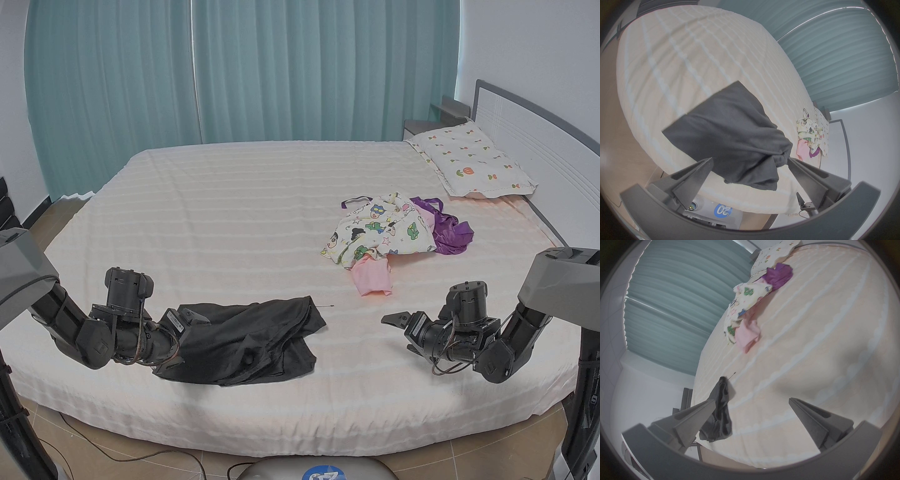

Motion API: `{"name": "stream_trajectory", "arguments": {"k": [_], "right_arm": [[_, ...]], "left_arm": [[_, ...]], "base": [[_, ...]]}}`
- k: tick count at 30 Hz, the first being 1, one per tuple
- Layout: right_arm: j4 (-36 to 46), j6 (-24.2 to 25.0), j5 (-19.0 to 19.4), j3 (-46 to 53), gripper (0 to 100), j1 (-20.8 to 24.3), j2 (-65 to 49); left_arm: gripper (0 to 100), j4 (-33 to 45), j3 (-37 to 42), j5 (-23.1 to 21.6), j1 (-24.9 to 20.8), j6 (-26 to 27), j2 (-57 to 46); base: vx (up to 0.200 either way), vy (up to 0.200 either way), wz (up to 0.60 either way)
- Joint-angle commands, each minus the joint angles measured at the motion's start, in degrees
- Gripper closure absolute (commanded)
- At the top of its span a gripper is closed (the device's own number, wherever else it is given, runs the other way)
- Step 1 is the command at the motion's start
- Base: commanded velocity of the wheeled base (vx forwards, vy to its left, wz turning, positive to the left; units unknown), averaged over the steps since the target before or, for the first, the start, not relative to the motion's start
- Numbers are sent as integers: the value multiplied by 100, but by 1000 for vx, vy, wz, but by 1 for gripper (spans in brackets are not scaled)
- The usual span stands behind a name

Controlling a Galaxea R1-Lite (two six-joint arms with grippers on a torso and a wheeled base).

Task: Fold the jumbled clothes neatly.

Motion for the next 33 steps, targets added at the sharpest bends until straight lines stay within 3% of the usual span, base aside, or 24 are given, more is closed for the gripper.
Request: {"name": "stream_trajectory", "arguments": {"k": [1, 9, 11, 17, 23, 33], "right_arm": [[5, -22, -58, -121, 0, 261, 54], [5, -347, -207, -130, 0, 753, 107], [5, -646, -251, -183, 0, 947, 230], [-48, -1191, -866, -209, 0, 1254, 502], [-110, -1894, -875, -148, 0, 1289, 652], [-241, -2140, -910, -130, 0, 1254, 652]], "left_arm": [[0, -3, -20, -80, 118, -13, -13], [0, 5, -64, -291, 277, -22, -4], [0, 5, -82, -291, 329, -22, -4], [0, 5, -82, -291, 364, -5, -4], [0, 5, -99, -291, 364, -13, 40], [0, 5, -99, -291, 364, -5, 67]], "base": [[0, 200, 0], [0, 200, 0], [0, 200, 0], [0, 200, 0], [0, 0, 0], [0, 0, 0]]}}
